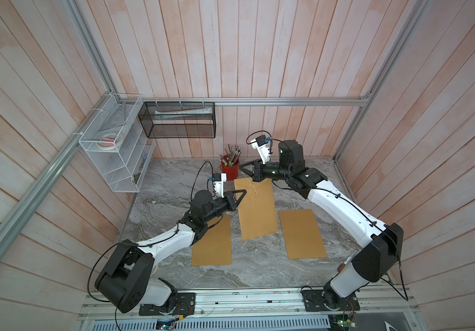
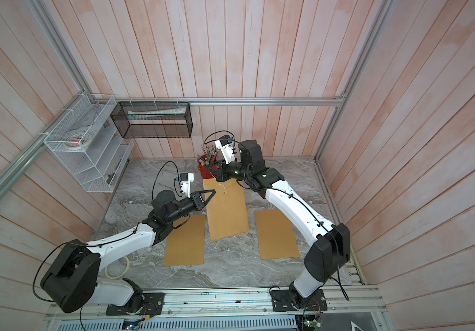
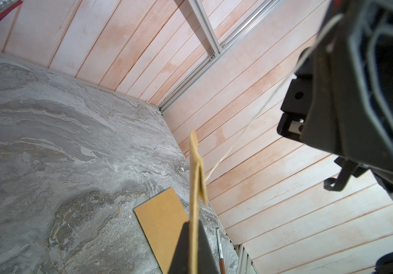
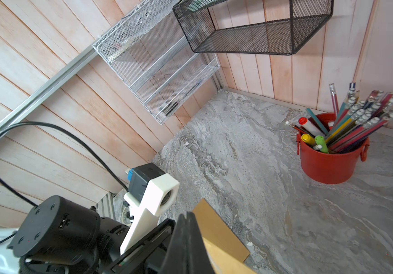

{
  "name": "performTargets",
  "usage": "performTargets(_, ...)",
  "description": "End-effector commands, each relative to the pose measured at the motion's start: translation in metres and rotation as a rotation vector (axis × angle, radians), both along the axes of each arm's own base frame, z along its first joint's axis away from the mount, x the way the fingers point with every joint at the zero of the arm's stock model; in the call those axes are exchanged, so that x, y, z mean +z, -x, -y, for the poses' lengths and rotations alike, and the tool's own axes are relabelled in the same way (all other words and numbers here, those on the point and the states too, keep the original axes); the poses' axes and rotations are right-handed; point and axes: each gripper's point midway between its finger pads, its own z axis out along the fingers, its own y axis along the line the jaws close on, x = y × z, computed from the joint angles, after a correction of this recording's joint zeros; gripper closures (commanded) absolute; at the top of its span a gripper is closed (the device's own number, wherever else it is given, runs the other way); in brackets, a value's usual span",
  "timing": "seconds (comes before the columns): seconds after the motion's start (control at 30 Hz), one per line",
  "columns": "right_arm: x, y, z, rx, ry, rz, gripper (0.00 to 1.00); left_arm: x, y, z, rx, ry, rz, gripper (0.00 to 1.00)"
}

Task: Open the file bag

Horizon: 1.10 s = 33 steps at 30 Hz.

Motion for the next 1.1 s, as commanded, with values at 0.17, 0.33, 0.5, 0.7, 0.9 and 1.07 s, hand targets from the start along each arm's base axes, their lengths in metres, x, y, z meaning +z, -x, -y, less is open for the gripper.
performTargets(0.17, 0.008, 0.013, -0.006, 0.033, -0.031, -0.009, 1.0, 0.024, -0.009, 0.0, 0.032, 0.039, 0.055, 1.0)
performTargets(0.33, 0.01, 0.019, -0.01, 0.054, -0.053, -0.015, 1.0, 0.026, -0.014, 0.0, 0.04, 0.061, 0.055, 1.0)
performTargets(0.5, 0.006, 0.025, -0.013, 0.062, -0.063, -0.026, 1.0, 0.033, -0.02, -0.005, 0.07, 0.093, 0.061, 1.0)
performTargets(0.7, -0.001, 0.03, -0.007, 0.052, -0.07, -0.042, 1.0, 0.042, -0.029, -0.018, 0.113, 0.113, 0.075, 1.0)
performTargets(0.9, -0.014, 0.037, 0.0, 0.036, -0.061, -0.068, 1.0, 0.049, -0.035, -0.029, 0.157, 0.127, 0.088, 1.0)
performTargets(1.07, -0.031, 0.043, 0.006, 0.025, -0.048, -0.103, 1.0, 0.052, -0.038, -0.035, 0.176, 0.13, 0.095, 1.0)
